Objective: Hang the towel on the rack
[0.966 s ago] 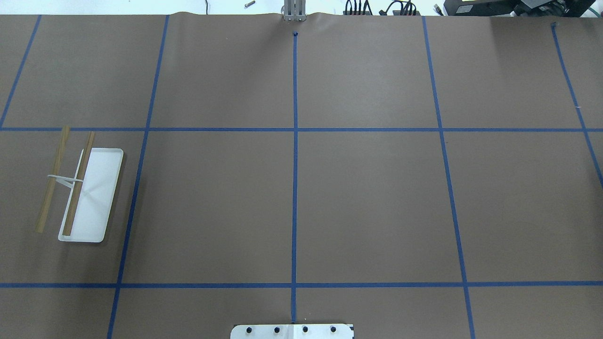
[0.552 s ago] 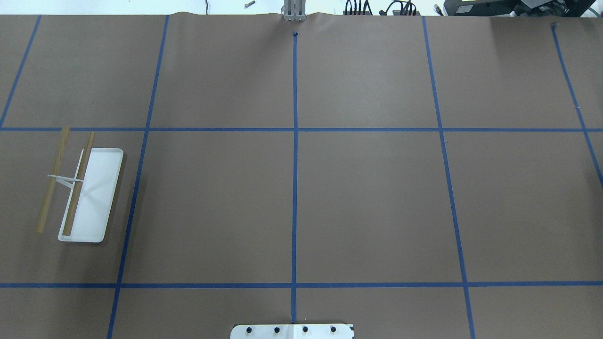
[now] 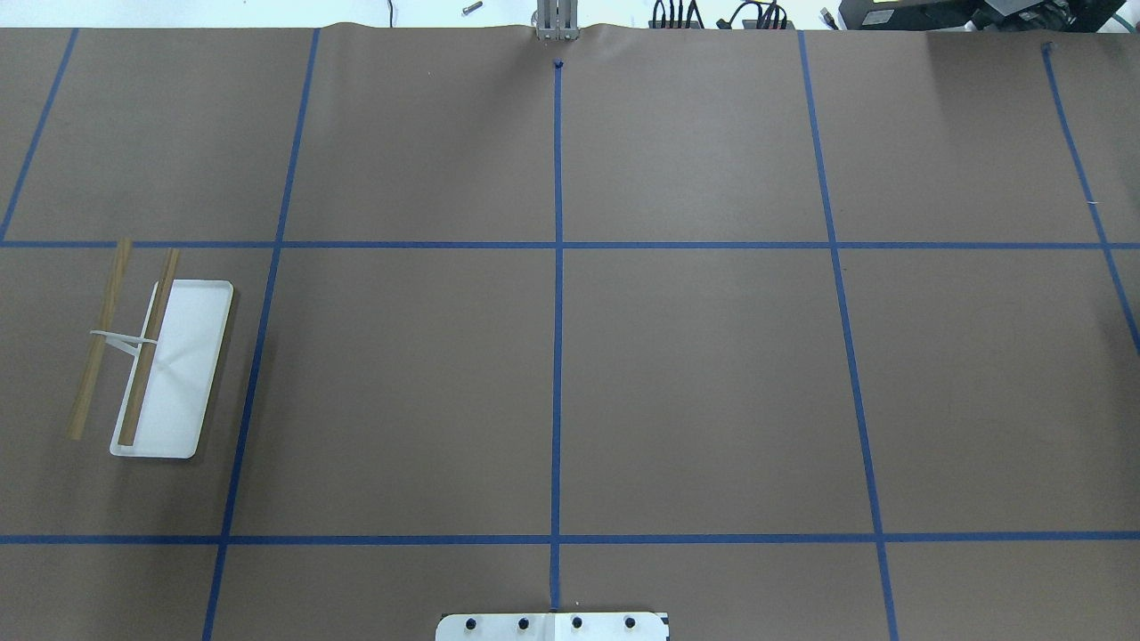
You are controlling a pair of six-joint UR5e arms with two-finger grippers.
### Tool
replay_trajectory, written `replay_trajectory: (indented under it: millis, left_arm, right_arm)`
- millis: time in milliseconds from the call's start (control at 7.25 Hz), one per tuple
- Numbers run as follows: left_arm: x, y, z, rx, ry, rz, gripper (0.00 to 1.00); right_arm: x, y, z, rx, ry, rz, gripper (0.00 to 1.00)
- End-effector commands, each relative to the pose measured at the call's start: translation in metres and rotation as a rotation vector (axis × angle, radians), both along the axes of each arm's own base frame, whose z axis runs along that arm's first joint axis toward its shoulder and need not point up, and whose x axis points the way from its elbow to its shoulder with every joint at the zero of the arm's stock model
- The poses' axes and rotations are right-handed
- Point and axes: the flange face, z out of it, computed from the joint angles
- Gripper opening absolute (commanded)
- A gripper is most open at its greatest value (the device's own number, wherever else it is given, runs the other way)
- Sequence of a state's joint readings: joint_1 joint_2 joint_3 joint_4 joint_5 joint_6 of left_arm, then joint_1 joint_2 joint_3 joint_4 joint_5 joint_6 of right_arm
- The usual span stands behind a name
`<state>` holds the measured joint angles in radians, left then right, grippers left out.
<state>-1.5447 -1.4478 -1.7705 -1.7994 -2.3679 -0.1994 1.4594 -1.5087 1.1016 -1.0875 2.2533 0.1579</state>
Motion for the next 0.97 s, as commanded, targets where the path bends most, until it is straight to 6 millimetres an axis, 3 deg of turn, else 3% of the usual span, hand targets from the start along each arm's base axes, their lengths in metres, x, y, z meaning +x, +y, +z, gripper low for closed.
replay_trajectory:
  millis: [0,138,276,414,552,690,828]
  left_arm:
    - [0.0,-0.003,-0.003,0.002,0.001,-0.002,0.98]
    - [0.0,-0.011,-0.015,0.018,0.002,-0.004,0.98]
    - [0.001,-0.019,-0.024,0.015,0.01,-0.023,0.98]
    - [0.006,-0.044,-0.055,-0.031,0.044,-0.115,0.97]
    - [0.022,-0.054,-0.068,-0.068,0.068,-0.14,0.97]
    - [0.041,-0.069,-0.087,-0.088,0.089,-0.153,0.98]
    - [0.082,-0.089,-0.123,-0.133,0.134,-0.175,0.98]
  right_arm:
    - [0.037,-0.012,-0.058,0.064,-0.093,0.077,0.0]
    - [0.047,-0.021,-0.098,0.046,-0.103,0.098,0.0]
    - [0.049,-0.044,-0.163,0.037,-0.103,0.103,0.0]
    - [0.05,-0.053,-0.229,0.014,-0.097,0.108,0.0]
    - [0.051,-0.063,-0.28,0.009,-0.09,0.118,0.0]
    - [0.044,-0.069,-0.305,0.033,-0.11,0.108,0.0]
    - [0.032,-0.077,-0.342,0.07,-0.186,0.098,0.0]
